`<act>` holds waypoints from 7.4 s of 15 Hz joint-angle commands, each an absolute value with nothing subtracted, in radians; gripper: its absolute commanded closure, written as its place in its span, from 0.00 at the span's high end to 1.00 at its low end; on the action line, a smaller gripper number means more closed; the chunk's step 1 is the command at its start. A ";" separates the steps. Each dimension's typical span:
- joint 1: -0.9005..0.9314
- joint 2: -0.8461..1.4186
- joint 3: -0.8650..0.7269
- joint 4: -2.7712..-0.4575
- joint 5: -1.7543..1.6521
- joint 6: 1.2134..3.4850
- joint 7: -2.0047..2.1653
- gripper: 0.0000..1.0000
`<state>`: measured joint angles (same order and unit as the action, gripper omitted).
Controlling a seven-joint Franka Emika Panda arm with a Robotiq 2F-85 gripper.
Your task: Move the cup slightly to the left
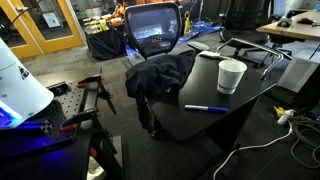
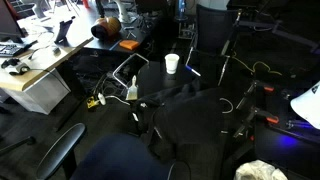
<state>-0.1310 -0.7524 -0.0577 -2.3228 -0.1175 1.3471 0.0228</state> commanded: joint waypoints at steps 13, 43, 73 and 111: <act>-0.077 -0.654 -0.063 -2.300 -0.121 1.519 0.012 1.00; -0.047 0.199 -0.045 -2.090 -0.065 2.404 -0.070 1.00; -0.110 0.693 0.023 -1.686 0.024 2.468 -0.134 1.00; 0.017 0.798 0.072 -1.519 -0.073 2.368 -0.255 0.01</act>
<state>0.0133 0.7681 0.0669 -1.5701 -0.0488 2.4019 -0.2138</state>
